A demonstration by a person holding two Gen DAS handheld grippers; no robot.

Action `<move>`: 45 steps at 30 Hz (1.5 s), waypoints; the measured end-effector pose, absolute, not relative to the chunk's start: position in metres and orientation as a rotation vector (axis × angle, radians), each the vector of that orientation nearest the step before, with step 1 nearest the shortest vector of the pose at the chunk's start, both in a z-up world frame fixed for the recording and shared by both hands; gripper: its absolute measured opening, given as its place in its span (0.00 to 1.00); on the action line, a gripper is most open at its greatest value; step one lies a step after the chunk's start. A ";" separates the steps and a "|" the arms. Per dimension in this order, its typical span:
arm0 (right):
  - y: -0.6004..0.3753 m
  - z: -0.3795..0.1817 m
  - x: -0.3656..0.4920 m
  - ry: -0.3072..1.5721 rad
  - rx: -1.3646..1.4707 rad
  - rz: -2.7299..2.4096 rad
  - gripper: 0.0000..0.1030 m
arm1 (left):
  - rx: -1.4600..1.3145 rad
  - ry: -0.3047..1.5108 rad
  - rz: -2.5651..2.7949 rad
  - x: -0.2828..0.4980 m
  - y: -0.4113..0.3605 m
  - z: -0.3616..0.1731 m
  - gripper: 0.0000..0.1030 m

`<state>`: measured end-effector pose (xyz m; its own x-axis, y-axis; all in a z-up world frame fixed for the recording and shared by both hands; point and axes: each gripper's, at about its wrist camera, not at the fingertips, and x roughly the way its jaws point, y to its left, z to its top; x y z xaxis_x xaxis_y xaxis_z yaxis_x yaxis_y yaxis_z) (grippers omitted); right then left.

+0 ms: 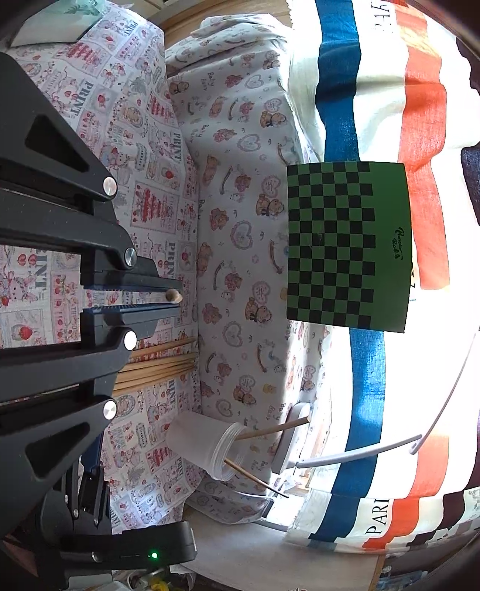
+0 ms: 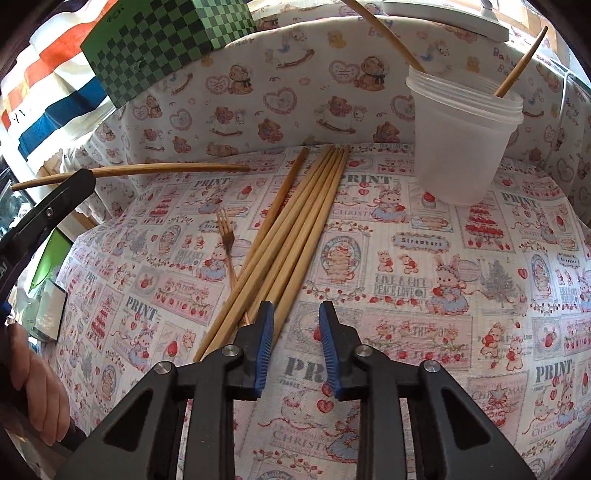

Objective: Organize utensils
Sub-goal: 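Lift the chopstick with the left tool while the right tool grasps a chopstick from the pile, then raise both held chopsticks upright and move them toward the cup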

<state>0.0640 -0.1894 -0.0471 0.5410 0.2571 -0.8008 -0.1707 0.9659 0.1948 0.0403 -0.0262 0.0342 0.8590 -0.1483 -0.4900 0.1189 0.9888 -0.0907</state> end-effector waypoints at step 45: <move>-0.206 0.031 0.000 0.379 0.020 0.031 0.07 | -0.124 0.483 -0.117 0.039 -0.008 0.042 0.05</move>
